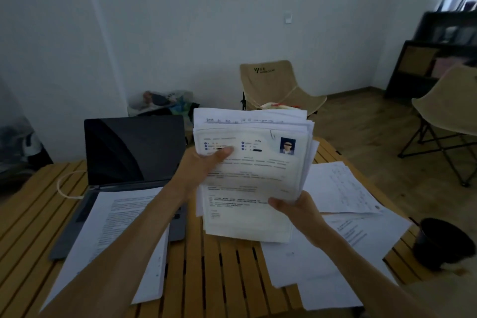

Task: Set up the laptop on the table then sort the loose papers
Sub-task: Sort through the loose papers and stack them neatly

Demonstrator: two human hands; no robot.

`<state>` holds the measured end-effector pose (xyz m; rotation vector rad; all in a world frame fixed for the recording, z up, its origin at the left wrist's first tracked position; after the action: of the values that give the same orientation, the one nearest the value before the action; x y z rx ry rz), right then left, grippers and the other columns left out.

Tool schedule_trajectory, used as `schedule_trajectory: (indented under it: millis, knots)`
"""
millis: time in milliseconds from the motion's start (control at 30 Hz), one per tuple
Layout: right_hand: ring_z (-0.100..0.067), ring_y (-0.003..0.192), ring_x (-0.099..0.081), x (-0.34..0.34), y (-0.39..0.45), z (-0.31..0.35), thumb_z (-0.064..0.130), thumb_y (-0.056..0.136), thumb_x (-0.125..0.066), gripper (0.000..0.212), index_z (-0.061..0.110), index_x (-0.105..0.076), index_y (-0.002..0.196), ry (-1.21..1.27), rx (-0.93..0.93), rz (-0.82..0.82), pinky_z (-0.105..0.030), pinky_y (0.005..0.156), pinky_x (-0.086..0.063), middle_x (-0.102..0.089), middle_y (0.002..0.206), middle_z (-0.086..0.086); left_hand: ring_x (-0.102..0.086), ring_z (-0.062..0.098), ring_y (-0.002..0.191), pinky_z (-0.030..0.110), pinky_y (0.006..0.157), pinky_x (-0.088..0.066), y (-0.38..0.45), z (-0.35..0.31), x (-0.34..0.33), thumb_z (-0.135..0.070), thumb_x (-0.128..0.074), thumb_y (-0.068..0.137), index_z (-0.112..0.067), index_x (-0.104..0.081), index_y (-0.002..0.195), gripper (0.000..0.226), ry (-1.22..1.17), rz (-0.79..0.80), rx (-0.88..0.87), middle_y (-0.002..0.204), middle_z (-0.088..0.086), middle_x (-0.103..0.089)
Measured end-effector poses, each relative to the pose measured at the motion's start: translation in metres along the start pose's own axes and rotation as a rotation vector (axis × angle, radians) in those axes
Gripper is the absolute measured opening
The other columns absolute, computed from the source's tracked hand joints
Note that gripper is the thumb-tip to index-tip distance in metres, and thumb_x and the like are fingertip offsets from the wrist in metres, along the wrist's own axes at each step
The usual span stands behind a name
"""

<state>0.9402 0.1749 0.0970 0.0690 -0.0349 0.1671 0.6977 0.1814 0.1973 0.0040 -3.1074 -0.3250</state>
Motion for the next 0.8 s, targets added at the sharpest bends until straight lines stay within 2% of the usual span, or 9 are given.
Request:
schedule_trajectory:
  millis: [133,200,300,400,533,600,667,700,800]
  knots:
    - [-0.022,0.113,-0.067,0.0,-0.007,-0.01,0.017,0.081,-0.082,0.047,0.017,-0.065,0.125,0.039,0.008,0.155,-0.043,0.091,-0.058,-0.071,0.121,-0.006,-0.073,0.027,0.089,0.032,0.069,-0.059,0.0,-0.003,0.021,-0.044,-0.07,0.078,-0.009,-0.072,0.101,0.042,-0.062,-0.048,-0.024,0.097,0.01,-0.076]
    - [-0.023,0.115,-0.066,-0.006,-0.004,-0.018,0.019,0.078,-0.084,0.05,0.019,-0.067,0.124,0.035,-0.014,0.187,-0.047,0.094,-0.056,-0.07,0.122,-0.007,-0.073,0.028,0.088,0.037,0.071,-0.06,0.003,-0.003,0.02,-0.049,-0.073,0.077,-0.008,-0.072,0.1,0.047,-0.059,-0.067,-0.036,0.096,0.011,-0.076]
    - [-0.022,0.113,-0.066,-0.012,0.003,-0.019,0.009,0.079,-0.081,0.039,0.025,-0.073,0.113,0.008,-0.035,0.103,-0.044,0.094,-0.057,-0.074,0.113,-0.001,-0.073,0.028,0.091,0.046,0.081,-0.059,0.006,-0.007,0.005,-0.054,-0.077,0.069,-0.01,-0.074,0.1,0.054,0.0,-0.086,-0.063,0.097,0.01,-0.076]
    - [-0.023,0.109,-0.066,-0.003,0.008,-0.007,0.008,0.08,-0.081,0.031,0.021,-0.074,0.107,0.018,-0.014,0.015,-0.037,0.088,-0.059,-0.075,0.107,0.0,-0.073,0.027,0.09,0.044,0.078,-0.06,0.011,-0.025,0.006,-0.053,-0.078,0.068,-0.012,-0.074,0.102,0.054,-0.012,-0.128,-0.126,0.096,0.009,-0.076]
    - [-0.019,0.108,-0.068,0.0,0.002,-0.004,0.023,0.074,-0.087,0.046,0.02,-0.07,0.117,-0.011,-0.058,0.147,-0.043,0.089,-0.059,-0.073,0.114,-0.004,-0.069,0.027,0.091,0.043,0.077,-0.059,0.012,-0.022,0.025,-0.062,-0.073,0.066,-0.017,-0.07,0.1,0.056,-0.064,-0.173,-0.105,0.099,0.01,-0.072]
    - [-0.019,0.107,-0.069,0.0,-0.001,-0.007,0.02,0.078,-0.083,0.039,0.021,-0.071,0.116,-0.041,-0.063,0.14,-0.043,0.089,-0.059,-0.074,0.113,-0.002,-0.066,0.018,0.084,0.038,0.076,-0.056,0.011,-0.018,0.033,-0.067,-0.071,0.068,-0.017,-0.067,0.089,0.054,-0.028,-0.236,-0.101,0.091,0.005,-0.069]
    - [-0.019,0.105,-0.07,-0.003,-0.002,-0.012,0.015,0.08,-0.081,0.034,0.019,-0.072,0.113,-0.016,-0.078,0.116,-0.038,0.087,-0.06,-0.075,0.109,0.0,-0.061,0.011,0.074,0.032,0.07,-0.051,0.011,-0.017,0.031,-0.062,-0.07,0.076,-0.013,-0.064,0.075,0.049,-0.034,-0.275,-0.082,0.077,0.002,-0.064]
    - [-0.018,0.104,-0.07,-0.005,-0.003,-0.013,0.013,0.08,-0.081,0.033,0.019,-0.073,0.112,-0.008,-0.09,0.115,-0.034,0.085,-0.06,-0.076,0.108,0.001,-0.062,0.013,0.075,0.034,0.071,-0.051,0.014,-0.014,0.03,-0.058,-0.069,0.08,-0.012,-0.066,0.074,0.047,-0.044,-0.294,-0.048,0.077,0.003,-0.065]
    - [-0.017,0.103,-0.071,-0.014,-0.003,-0.021,0.011,0.081,-0.08,0.032,0.018,-0.073,0.111,0.003,-0.128,0.094,-0.031,0.084,-0.059,-0.077,0.106,0.002,-0.069,0.028,0.093,0.046,0.086,-0.055,0.024,-0.004,0.022,-0.046,-0.069,0.087,-0.012,-0.072,0.078,0.035,-0.077,-0.336,0.017,0.089,0.009,-0.072]
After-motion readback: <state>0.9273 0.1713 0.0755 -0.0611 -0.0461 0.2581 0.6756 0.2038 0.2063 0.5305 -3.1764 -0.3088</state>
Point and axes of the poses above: each hand's wrist, its own y-axis towards the middle knuckle, its own x-axis out of the back of the hand, z = x × y, the point moved 6 cm from there along y, towards the middle knuckle
